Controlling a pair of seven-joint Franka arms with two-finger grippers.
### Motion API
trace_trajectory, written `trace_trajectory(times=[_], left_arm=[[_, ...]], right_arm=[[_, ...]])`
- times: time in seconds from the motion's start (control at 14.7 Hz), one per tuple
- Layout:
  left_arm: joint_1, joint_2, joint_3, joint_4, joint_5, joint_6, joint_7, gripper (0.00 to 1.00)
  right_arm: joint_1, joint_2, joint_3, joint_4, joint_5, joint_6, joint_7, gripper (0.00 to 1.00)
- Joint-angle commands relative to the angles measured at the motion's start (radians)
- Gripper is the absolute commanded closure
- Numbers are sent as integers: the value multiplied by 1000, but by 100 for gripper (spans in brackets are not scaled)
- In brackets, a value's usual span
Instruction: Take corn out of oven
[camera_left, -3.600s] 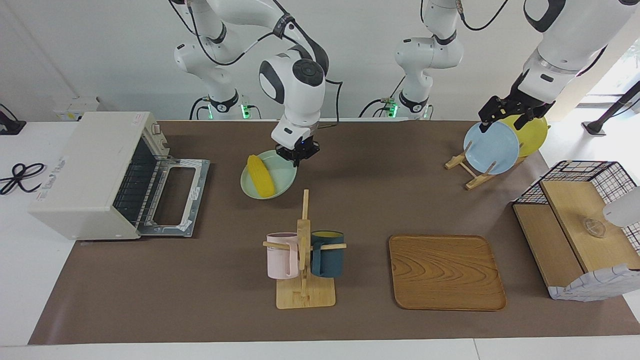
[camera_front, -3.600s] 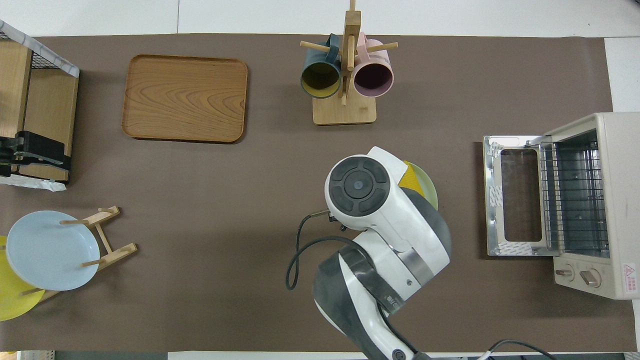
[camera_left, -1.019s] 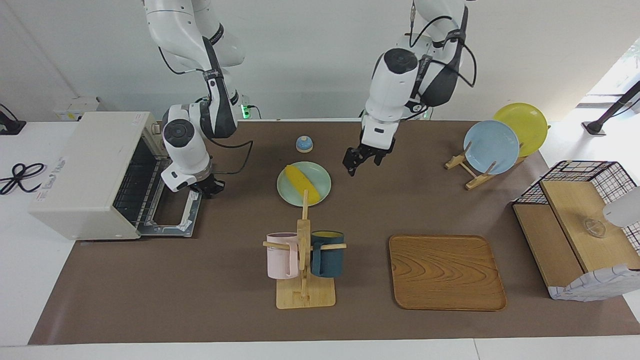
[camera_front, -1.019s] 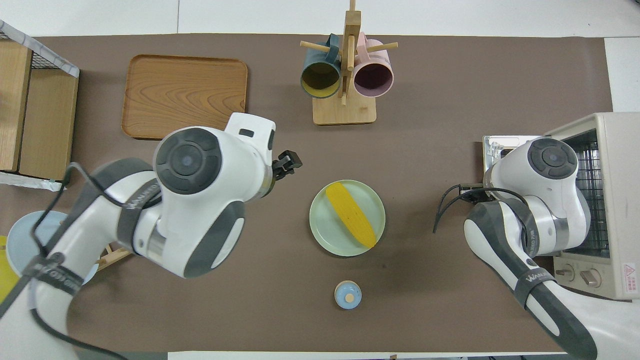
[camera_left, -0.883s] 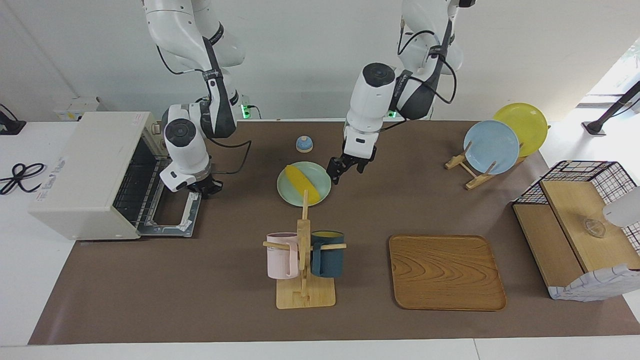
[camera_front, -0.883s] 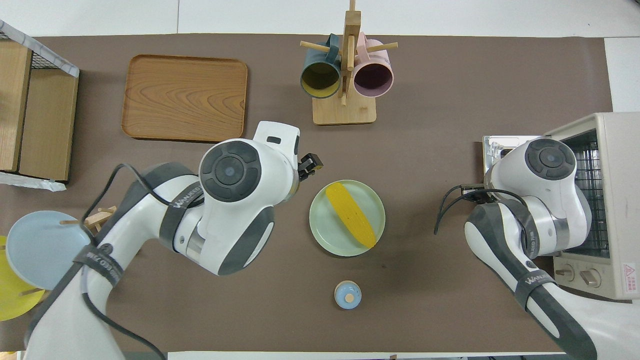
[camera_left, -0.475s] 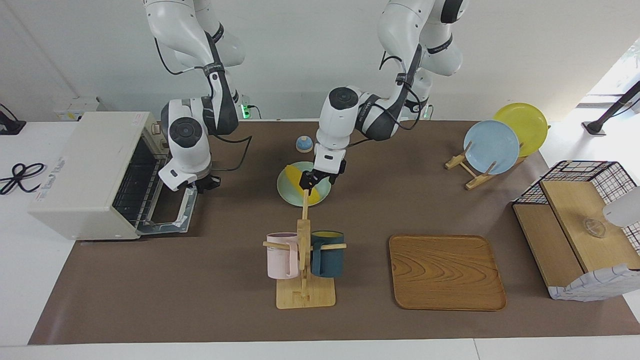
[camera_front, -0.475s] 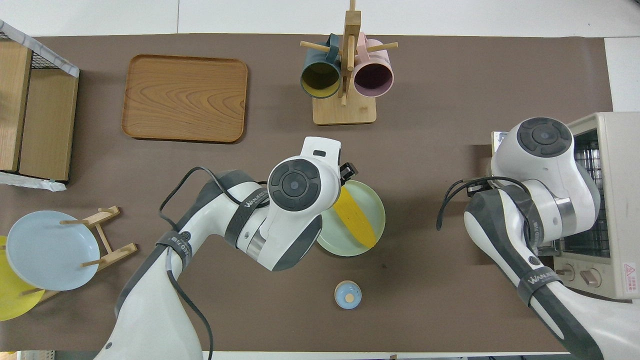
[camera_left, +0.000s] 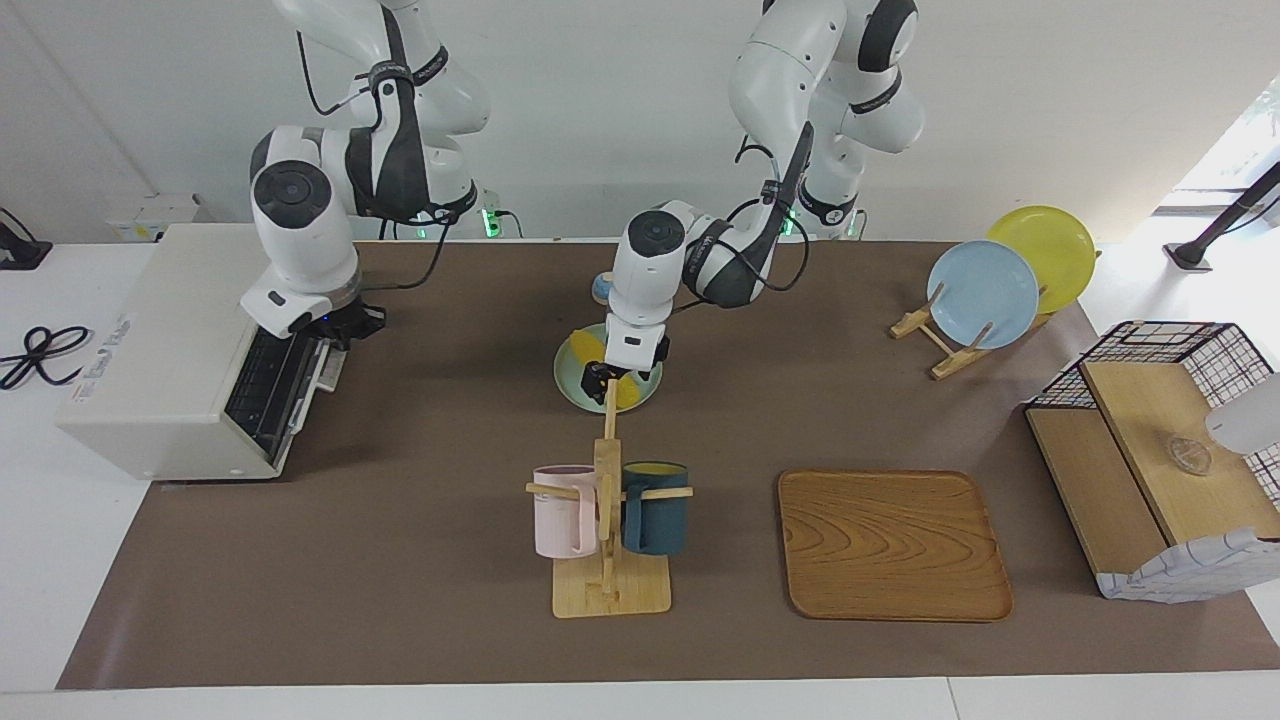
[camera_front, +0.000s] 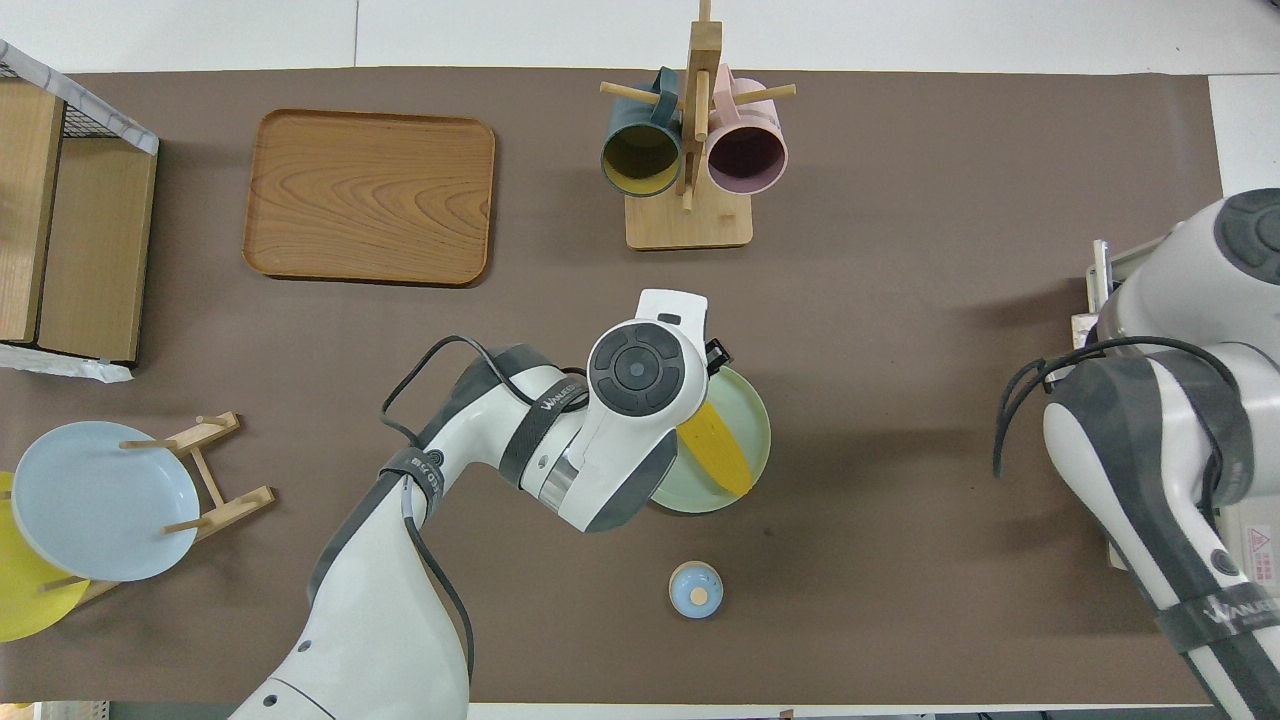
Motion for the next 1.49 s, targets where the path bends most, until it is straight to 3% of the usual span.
trace_trajectory(times=[0.0, 0.14, 0.2, 0.27, 0.61, 0.68, 0.88, 1.09, 1.29, 1.43], left_arm=[[-35, -5, 19, -7, -17, 17, -52, 34], [-45, -8, 20, -9, -17, 2, -54, 75], [-47, -11, 22, -21, -17, 2, -54, 91], [-50, -14, 22, -25, -17, 2, -54, 100], [-30, -27, 39, 13, -1, -122, -39, 100], [-20, -54, 63, 13, 5, -139, -19, 100], [103, -138, 103, 34, 8, -220, 209, 100], [264, -105, 102, 141, 46, -286, 474, 100], [430, -71, 99, 165, 46, -271, 812, 100], [500, 25, 99, 268, 42, -273, 958, 100]], right_arm=[[-67, 19, -13, -3, -60, 37, -87, 100], [-84, 11, -13, 7, -48, 16, -117, 100], [-84, 11, -13, 39, -30, -18, -127, 100], [-84, 13, -13, 72, -10, -61, -135, 100], [-72, 1, -4, 217, 97, -216, -146, 100], [-71, -10, -4, 220, 139, -214, -144, 91], [-60, -16, -2, 214, 252, -169, -129, 0], [53, -15, -1, 215, 286, -135, -5, 0], [86, -18, -1, 220, 286, -150, 49, 0], [84, -18, -4, 227, 286, -165, 50, 0]])
